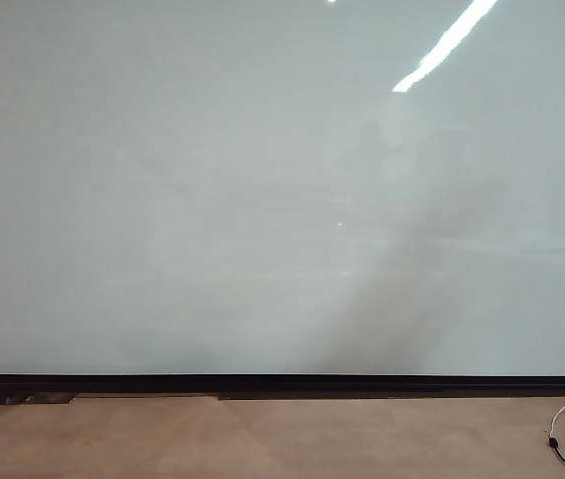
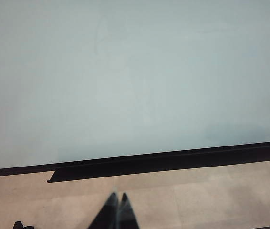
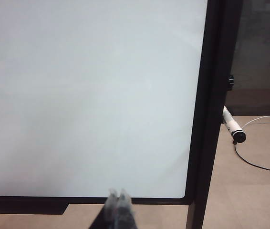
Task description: Pick up the pen on the shelf to the right of the whiteboard and draw a triangle.
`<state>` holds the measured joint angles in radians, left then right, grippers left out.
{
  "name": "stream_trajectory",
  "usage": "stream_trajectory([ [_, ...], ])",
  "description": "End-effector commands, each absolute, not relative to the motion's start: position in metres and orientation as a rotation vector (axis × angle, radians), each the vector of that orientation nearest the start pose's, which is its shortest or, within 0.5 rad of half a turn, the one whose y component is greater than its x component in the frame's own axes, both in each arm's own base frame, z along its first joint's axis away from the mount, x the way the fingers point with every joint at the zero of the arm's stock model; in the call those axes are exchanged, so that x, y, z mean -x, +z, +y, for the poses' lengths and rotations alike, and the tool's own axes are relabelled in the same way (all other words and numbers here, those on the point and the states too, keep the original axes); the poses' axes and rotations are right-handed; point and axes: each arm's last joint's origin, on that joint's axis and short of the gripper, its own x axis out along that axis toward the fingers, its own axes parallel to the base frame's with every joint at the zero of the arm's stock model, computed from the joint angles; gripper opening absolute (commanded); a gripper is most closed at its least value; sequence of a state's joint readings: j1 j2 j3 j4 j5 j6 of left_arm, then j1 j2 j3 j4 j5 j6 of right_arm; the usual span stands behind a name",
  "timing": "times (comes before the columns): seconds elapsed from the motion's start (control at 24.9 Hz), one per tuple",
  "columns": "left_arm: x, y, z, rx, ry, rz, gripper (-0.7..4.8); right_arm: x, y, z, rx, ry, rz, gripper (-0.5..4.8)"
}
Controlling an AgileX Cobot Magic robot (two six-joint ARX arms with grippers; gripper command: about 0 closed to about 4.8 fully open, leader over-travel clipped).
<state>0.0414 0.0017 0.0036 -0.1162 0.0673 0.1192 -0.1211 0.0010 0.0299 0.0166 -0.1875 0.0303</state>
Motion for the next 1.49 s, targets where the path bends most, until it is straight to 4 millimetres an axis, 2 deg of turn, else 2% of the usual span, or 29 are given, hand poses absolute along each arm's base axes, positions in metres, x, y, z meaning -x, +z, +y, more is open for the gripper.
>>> stream_trajectory([
  [0.04,-0.097,0.155,0.002,-0.114,-0.032,0.101,-0.05,-0.095,0.178,-0.006,-0.023,0.085,-0.059,-0.06],
  [0.24,-0.097,0.155,0.002,-0.114,-0.032,0.101,-0.05,-0.094,0.186,-0.006,-0.011,0.077,-0.144,-0.04],
  [0.4,-0.097,0.155,0.002,-0.114,-0.032,0.101,-0.05,-0.099,0.182,-0.007,-0.039,0.054,-0.094,1.44],
  [0.6,-0.097,0.155,0.002,-0.114,-0.032,0.102,-0.05,-0.113,0.195,-0.010,-0.002,0.030,-0.128,1.65],
  [0.64,-0.097,0.155,0.002,-0.114,-0.032,0.101,-0.05,-0.120,0.200,-0.014,0.040,0.007,-0.094,2.08],
  [0.72,-0.097,0.155,0.002,-0.114,-0.032,0.101,-0.05,-0.132,0.211,-0.024,0.064,-0.002,-0.046,2.44],
  [0.84,-0.097,0.155,0.002,-0.115,-0.032,0.103,-0.05,-0.145,0.222,-0.050,0.042,0.069,-0.116,2.49],
  [1.01,-0.097,0.155,0.002,-0.114,-0.033,0.103,-0.05,-0.156,0.211,-0.095,-0.134,0.053,-0.168,2.53],
  [1.17,-0.097,0.155,0.002,-0.114,-0.033,0.103,-0.05,-0.167,0.205,-0.102,-0.133,0.078,-0.205,2.76],
  [1.41,-0.097,0.155,0.002,-0.114,-0.033,0.103,-0.05,-0.205,0.188,-0.116,-0.055,0.089,-0.119,2.85],
  [1.49,-0.097,0.155,0.002,-0.114,-0.033,0.103,-0.05,-0.216,0.178,-0.122,-0.022,0.092,-0.113,3.10],
])
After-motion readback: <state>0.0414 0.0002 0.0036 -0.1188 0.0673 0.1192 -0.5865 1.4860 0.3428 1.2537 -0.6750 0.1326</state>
